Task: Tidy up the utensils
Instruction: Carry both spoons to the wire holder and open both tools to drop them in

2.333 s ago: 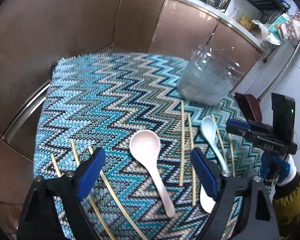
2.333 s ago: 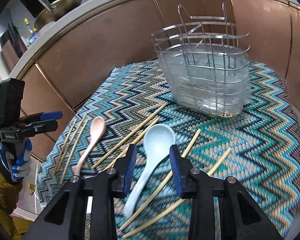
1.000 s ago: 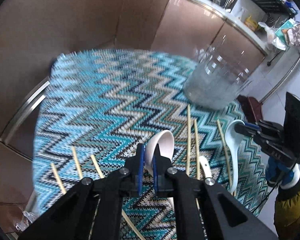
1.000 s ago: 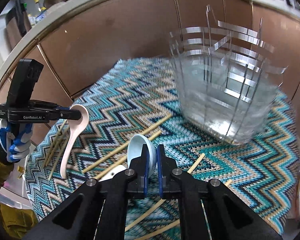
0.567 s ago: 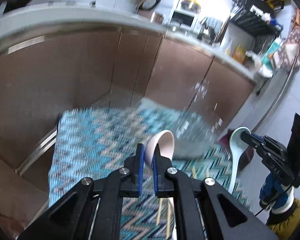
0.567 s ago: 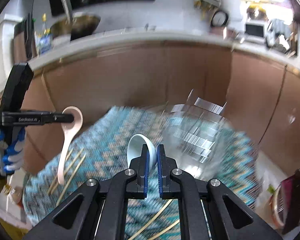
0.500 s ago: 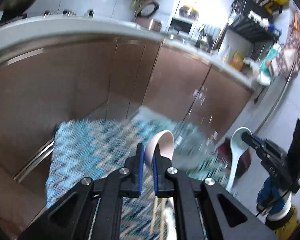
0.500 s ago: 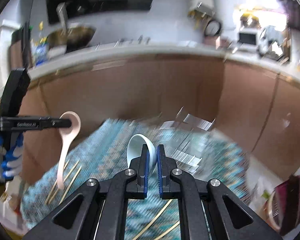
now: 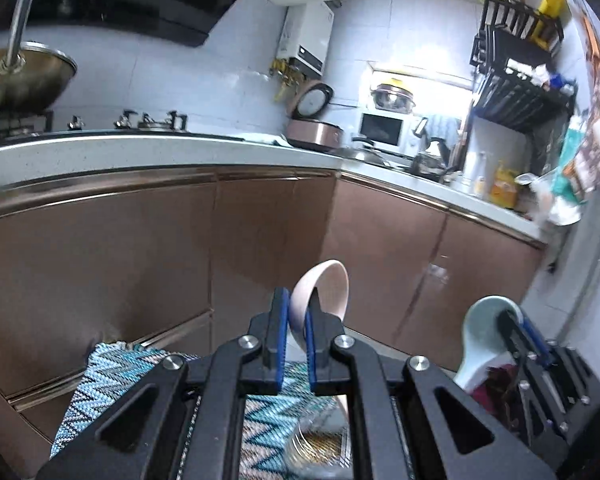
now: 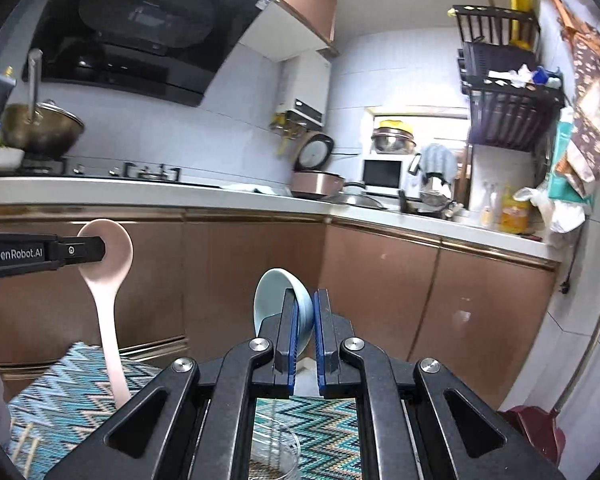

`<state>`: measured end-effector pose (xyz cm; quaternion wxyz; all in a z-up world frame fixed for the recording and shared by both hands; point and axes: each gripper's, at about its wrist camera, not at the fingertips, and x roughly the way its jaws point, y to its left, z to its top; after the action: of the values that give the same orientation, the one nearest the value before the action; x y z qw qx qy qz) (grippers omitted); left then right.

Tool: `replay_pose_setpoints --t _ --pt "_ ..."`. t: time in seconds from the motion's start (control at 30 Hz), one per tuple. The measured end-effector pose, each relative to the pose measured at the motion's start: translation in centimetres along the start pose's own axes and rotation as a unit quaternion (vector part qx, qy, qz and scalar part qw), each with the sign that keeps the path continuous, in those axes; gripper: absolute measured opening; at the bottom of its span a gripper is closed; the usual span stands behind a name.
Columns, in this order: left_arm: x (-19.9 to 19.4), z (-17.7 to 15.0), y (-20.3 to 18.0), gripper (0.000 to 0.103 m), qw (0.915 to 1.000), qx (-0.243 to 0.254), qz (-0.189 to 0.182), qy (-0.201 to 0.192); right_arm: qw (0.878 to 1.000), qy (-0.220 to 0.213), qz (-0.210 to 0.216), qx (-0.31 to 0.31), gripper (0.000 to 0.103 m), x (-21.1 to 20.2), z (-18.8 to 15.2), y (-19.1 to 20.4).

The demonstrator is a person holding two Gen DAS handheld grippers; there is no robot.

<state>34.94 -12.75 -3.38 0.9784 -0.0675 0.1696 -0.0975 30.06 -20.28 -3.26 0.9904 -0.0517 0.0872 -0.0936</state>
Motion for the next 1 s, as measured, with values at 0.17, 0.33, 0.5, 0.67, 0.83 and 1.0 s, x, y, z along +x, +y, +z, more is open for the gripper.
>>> replay_pose_setpoints --t 0.17,0.33,0.5,0.67,0.83,1.0 --pt "1.8 -2.7 -1.3 0.007 0.9991 0.013 0.036 -0.021 1.000 -0.003 -0.023 0.004 0.007 1.3 -2.6 0.0" --pt "2.2 -5.4 -2.0 0.007 0.9970 0.031 0.059 -0.039 1.000 0.007 -0.024 0.003 0.008 1.5 -5.2 0.9" --pt "2.8 -7.7 -2.2 0.008 0.9971 0.040 0.059 -0.025 0.999 0.031 -0.019 0.005 0.011 1.7 -7.6 1.6" --pt "2.9 -8.8 -2.1 0.011 0.9973 0.047 0.056 -0.009 0.999 0.044 -0.014 0.000 0.039 1.2 -8.7 2.3" --pt "2.2 -8.6 -1.6 0.024 0.9980 0.041 0.048 -0.002 0.999 0.043 -0.016 0.003 0.044 -0.1 -8.0 2.0" --pt "-0.5 -8.0 -1.3 0.035 0.9983 0.045 0.036 -0.010 0.999 0.049 -0.019 0.012 0.047 -1.8 -7.5 1.3"
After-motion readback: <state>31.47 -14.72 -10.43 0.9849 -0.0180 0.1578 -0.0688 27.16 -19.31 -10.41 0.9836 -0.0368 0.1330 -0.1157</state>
